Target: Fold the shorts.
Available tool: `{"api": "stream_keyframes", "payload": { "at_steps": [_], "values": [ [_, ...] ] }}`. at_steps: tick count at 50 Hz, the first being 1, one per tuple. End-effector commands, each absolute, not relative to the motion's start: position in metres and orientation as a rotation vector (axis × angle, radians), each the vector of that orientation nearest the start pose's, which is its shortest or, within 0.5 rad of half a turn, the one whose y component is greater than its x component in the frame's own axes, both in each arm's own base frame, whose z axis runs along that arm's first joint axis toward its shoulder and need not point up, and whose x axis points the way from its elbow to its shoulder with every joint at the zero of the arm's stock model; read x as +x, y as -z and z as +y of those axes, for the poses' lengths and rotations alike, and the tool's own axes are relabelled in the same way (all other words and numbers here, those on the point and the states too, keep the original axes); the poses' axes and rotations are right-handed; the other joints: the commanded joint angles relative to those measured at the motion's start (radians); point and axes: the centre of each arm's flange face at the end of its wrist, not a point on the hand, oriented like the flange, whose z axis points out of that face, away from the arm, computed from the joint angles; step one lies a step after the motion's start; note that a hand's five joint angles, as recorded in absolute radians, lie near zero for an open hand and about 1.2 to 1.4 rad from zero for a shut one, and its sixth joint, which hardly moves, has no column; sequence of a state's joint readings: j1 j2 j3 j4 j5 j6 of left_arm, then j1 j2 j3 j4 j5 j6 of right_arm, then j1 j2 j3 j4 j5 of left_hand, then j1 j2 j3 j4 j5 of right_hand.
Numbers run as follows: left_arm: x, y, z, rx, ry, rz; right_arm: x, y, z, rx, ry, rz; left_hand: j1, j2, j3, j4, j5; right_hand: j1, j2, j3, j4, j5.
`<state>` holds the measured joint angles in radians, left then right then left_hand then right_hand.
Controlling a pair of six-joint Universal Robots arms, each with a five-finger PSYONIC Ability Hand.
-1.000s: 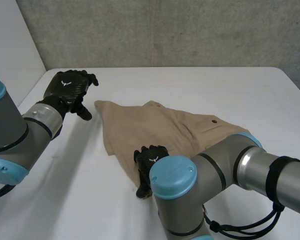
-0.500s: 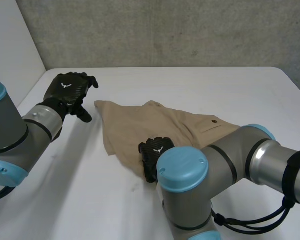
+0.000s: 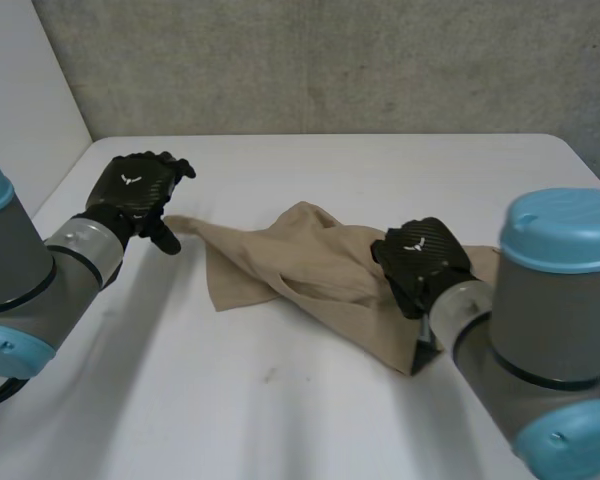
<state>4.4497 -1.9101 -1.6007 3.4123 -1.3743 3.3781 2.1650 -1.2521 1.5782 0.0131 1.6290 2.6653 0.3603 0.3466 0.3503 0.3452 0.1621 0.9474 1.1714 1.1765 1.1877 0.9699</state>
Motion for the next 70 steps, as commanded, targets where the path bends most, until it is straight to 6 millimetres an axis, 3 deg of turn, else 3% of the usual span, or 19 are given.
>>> {"api": "stream_keyframes", "payload": {
  "at_steps": [1, 8, 17, 19, 24, 30, 37, 42, 48, 54, 56, 58, 62, 63, 65, 66, 69, 70],
  "values": [
    [-0.244, -0.194, -0.317, 0.838, 2.183, 2.35, 0.274, -0.214, -0.199, -1.272, 1.81, 2.246, -0.003, 0.011, 0.007, 0.012, 0.021, 0.449, 0.225, 0.22, 0.209, 0.252],
    [-0.258, -0.17, -0.313, 0.906, 2.112, 2.422, 0.27, -0.215, -0.201, -1.253, 1.809, 2.247, 0.009, 0.022, 0.019, 0.024, 0.032, 0.449, 0.225, 0.22, 0.209, 0.252],
    [-0.256, -0.166, -0.299, 0.929, 1.999, 2.52, 0.267, -0.216, -0.211, -1.213, 1.865, 2.244, 0.032, 0.046, 0.042, 0.047, 0.056, 0.449, 0.225, 0.22, 0.209, 0.252],
    [-0.254, -0.171, -0.298, 0.922, 1.986, 2.531, 0.266, -0.216, -0.213, -1.208, 1.866, 2.249, 0.032, 0.046, 0.042, 0.047, 0.056, 0.449, 0.225, 0.22, 0.209, 0.252],
    [-0.244, -0.206, -0.287, 0.876, 2.029, 2.507, 0.264, -0.213, -0.215, -1.205, 1.86, 2.26, 0.032, 0.046, 0.042, 0.047, 0.056, 0.449, 0.225, 0.22, 0.209, 0.252],
    [-0.238, -0.214, -0.272, 0.867, 2.006, 2.526, 0.264, -0.213, -0.216, -1.204, 1.863, 2.26, 0.032, 0.046, 0.042, 0.047, 0.056, 0.449, 0.225, 0.22, 0.209, 0.252],
    [-0.243, -0.196, -0.253, 0.916, 1.922, 2.591, 0.264, -0.214, -0.216, -1.202, 1.864, 2.258, 0.032, 0.046, 0.042, 0.047, 0.056, 0.449, 0.225, 0.22, 0.209, 0.252],
    [-0.246, -0.172, -0.265, 0.893, 1.863, 2.61, 0.264, -0.213, -0.215, -1.206, 1.859, 2.257, 0.035, 0.049, 0.045, 0.05, 0.059, 0.449, 0.225, 0.22, 0.209, 0.252],
    [-0.261, -0.159, -0.286, 0.824, 1.906, 2.521, 0.263, -0.211, -0.213, -1.209, 1.849, 2.263, 0.199, 0.213, 0.209, 0.214, 0.223, 0.449, 0.225, 0.22, 0.209, 0.252],
    [-0.267, -0.146, -0.3, 0.801, 1.909, 2.501, 0.262, -0.211, -0.213, -1.206, 1.854, 2.268, 0.54, 0.553, 0.55, 0.555, 0.563, 0.449, 0.225, 0.22, 0.209, 0.252],
    [-0.269, -0.144, -0.305, 0.798, 1.917, 2.495, 0.262, -0.212, -0.214, -1.204, 1.856, 2.268, 0.882, 0.896, 0.892, 0.897, 0.906, 0.449, 0.225, 0.22, 0.209, 0.252],
    [-0.27, -0.145, -0.306, 0.797, 1.932, 2.486, 0.262, -0.214, -0.216, -1.203, 1.867, 2.263, 1.036, 1.049, 1.046, 1.051, 1.059, 0.449, 0.225, 0.22, 0.209, 0.252],
    [-0.271, -0.164, -0.304, 0.798, 1.997, 2.444, 0.261, -0.219, -0.221, -1.204, 1.899, 2.257, 1.036, 1.05, 1.046, 1.051, 1.06, 0.449, 0.225, 0.22, 0.209, 0.252],
    [-0.273, -0.191, -0.299, 0.794, 2.091, 2.382, 0.26, -0.221, -0.224, -1.197, 1.908, 2.261, 1.036, 1.05, 1.046, 1.051, 1.06, 0.449, 0.225, 0.22, 0.209, 0.252],
    [-0.275, -0.217, -0.292, 0.792, 2.184, 2.318, 0.258, -0.226, -0.227, -1.182, 1.927, 2.262, 1.036, 1.05, 1.046, 1.051, 1.06, 0.449, 0.225, 0.22, 0.209, 0.252],
    [-0.277, -0.244, -0.284, 0.785, 2.278, 2.246, 0.257, -0.238, -0.228, -1.163, 1.974, 2.237, 1.036, 1.05, 1.046, 1.051, 1.06, 0.449, 0.225, 0.22, 0.209, 0.252],
    [-0.278, -0.284, -0.27, 0.771, 2.421, 2.131, 0.254, -0.268, -0.226, -1.113, 2.088, 2.163, 1.036, 1.05, 1.046, 1.051, 1.06, 0.449, 0.225, 0.22, 0.209, 0.252],
    [-0.277, -0.309, -0.26, 0.757, 2.505, 2.054, 0.252, -0.291, -0.223, -1.071, 2.175, 2.095, 1.036, 1.05, 1.046, 1.051, 1.06, 0.449, 0.225, 0.22, 0.209, 0.252]
  ]
}}
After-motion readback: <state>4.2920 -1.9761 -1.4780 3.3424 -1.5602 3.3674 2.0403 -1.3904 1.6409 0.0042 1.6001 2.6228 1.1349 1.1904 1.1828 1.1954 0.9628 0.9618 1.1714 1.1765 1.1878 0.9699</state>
